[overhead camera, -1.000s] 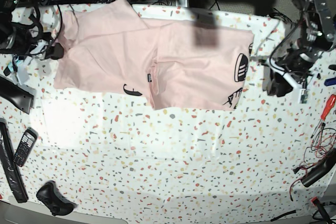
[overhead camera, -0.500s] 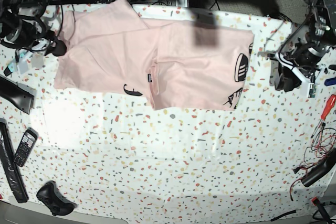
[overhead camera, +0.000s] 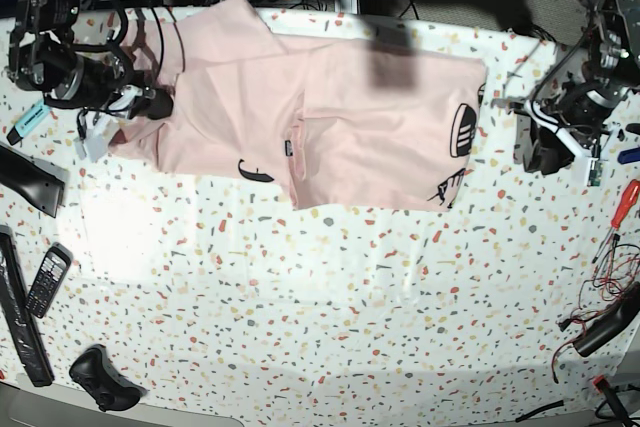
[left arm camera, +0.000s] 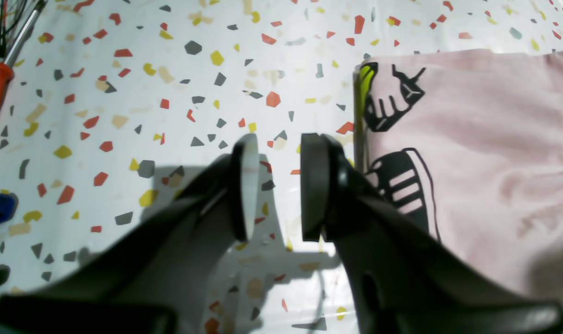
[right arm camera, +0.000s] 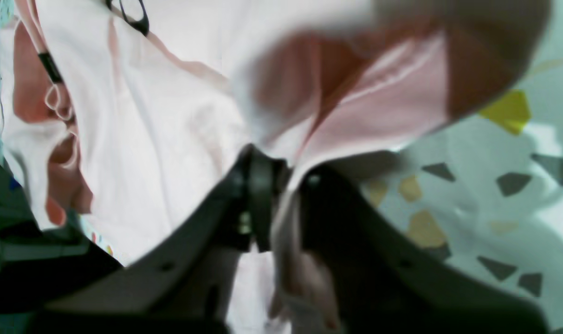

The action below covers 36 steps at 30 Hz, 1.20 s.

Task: Fold the T-shirt properly
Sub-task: 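Release the sleeve with the right gripper and regrasp the shirt's collar side, then fold the collar side with the right gripper over toward the left gripper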

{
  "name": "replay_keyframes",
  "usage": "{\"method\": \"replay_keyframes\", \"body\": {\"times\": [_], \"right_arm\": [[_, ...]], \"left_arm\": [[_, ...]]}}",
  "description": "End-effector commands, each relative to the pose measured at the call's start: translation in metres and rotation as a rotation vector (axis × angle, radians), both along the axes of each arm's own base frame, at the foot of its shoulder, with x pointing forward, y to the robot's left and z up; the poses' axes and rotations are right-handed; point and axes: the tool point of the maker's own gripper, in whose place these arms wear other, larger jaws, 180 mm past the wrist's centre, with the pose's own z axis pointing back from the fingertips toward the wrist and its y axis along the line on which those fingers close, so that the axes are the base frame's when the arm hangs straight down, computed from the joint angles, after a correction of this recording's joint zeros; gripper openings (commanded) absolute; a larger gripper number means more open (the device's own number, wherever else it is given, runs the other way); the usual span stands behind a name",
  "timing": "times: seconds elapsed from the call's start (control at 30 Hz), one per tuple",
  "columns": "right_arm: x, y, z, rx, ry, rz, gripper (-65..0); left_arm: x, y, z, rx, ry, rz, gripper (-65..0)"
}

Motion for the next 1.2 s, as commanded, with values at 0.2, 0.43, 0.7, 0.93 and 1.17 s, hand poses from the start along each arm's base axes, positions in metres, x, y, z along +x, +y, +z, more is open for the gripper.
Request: {"method": "replay_keyframes", "body": {"times": [0.2,0.43,0.7,0.93,1.17], "right_arm": [[0.013,-0.018,0.029,-0.077,-0.073,0.009,-65.0],[0.035,0.015,0.104,-0.062,-0.315,0.107,-65.0],[0.032,0.11,0.161,0.078,-0.535,0.248,-65.0],[0.037,0.195,0.17,0.189,-0.585,0.364,-65.0],[0.054,0.264,0.18,0.155,-0.684,0.406,-65.0]], "left_arm": [[0.004,0.008,0.009,0.061,-0.031,0.003,-49.9],[0.002,0.008,0.005,0.064,-0.007,0.002,-49.9],[0.0,0.009,0.002,0.067,0.008,0.001,-49.9],[-0.001,0.009,0.001,0.068,0.015,0.001,-49.9],[-0.001,0.009,0.0,0.07,0.022,0.001,-49.9]]}}
